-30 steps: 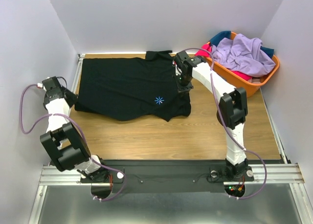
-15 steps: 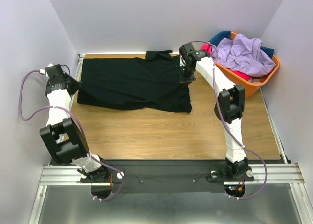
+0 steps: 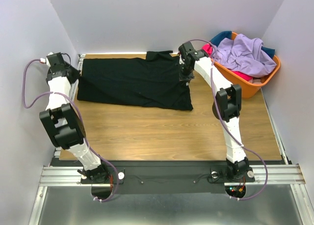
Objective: Fold and stack the t-shirts
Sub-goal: Fold the tshirt
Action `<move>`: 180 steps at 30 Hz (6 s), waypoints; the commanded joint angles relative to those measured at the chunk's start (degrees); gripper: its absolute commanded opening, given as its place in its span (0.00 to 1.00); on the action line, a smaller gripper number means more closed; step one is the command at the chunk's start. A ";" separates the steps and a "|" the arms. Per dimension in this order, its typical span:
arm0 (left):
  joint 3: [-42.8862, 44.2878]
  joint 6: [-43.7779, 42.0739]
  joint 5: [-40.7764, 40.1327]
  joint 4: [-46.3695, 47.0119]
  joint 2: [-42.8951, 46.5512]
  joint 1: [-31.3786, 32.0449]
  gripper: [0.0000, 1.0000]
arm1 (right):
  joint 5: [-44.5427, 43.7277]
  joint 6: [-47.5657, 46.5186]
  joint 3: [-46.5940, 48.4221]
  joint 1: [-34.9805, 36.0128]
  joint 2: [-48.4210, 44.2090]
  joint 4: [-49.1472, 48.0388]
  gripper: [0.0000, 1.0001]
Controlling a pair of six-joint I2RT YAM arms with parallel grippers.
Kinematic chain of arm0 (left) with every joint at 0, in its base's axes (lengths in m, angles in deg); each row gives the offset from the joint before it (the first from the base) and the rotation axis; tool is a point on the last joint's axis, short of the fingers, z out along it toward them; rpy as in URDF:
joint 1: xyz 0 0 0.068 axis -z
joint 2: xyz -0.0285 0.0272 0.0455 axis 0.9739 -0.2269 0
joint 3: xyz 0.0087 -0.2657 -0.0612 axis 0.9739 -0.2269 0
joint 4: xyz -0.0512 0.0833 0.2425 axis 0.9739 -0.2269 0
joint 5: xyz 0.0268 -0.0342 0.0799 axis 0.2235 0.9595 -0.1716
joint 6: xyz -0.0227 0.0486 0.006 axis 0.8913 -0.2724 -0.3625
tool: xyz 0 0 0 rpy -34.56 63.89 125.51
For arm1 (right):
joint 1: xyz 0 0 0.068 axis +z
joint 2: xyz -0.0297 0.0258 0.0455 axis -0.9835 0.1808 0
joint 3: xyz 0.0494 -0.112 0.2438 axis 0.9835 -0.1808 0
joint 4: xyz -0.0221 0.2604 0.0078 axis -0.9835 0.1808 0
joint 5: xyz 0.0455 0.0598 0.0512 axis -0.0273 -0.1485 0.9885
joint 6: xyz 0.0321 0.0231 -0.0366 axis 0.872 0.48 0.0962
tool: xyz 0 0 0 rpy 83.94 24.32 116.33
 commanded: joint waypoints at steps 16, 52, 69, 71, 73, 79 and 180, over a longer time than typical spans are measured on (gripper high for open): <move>15.19 0.58 -4.06 -0.19 -13.03 2.23 0.00 | -5.65 1.92 8.66 -2.84 5.23 -7.87 0.01; -7.03 -0.22 -14.00 2.88 -7.41 14.89 0.83 | 3.92 2.01 -47.49 -4.16 -33.61 -26.24 0.87; -16.71 -0.74 -16.89 4.11 -5.30 14.71 0.85 | 0.50 1.04 -52.07 -2.66 -28.26 -31.52 0.68; -17.15 -0.92 -16.81 4.02 -5.13 14.54 0.85 | 0.41 0.96 -52.50 -2.66 -27.21 -32.04 0.64; -17.24 -0.83 -16.80 4.02 -5.04 14.36 0.85 | 0.33 1.04 -52.86 -2.75 -26.42 -32.39 0.61; -16.54 -0.83 -16.02 3.59 -5.39 13.75 0.85 | -0.11 0.95 -53.74 -2.66 -24.83 -33.01 0.50; -16.01 -0.13 -15.14 6.13 -12.51 18.31 0.54 | 6.38 5.35 -58.75 -6.00 -26.41 -44.70 0.41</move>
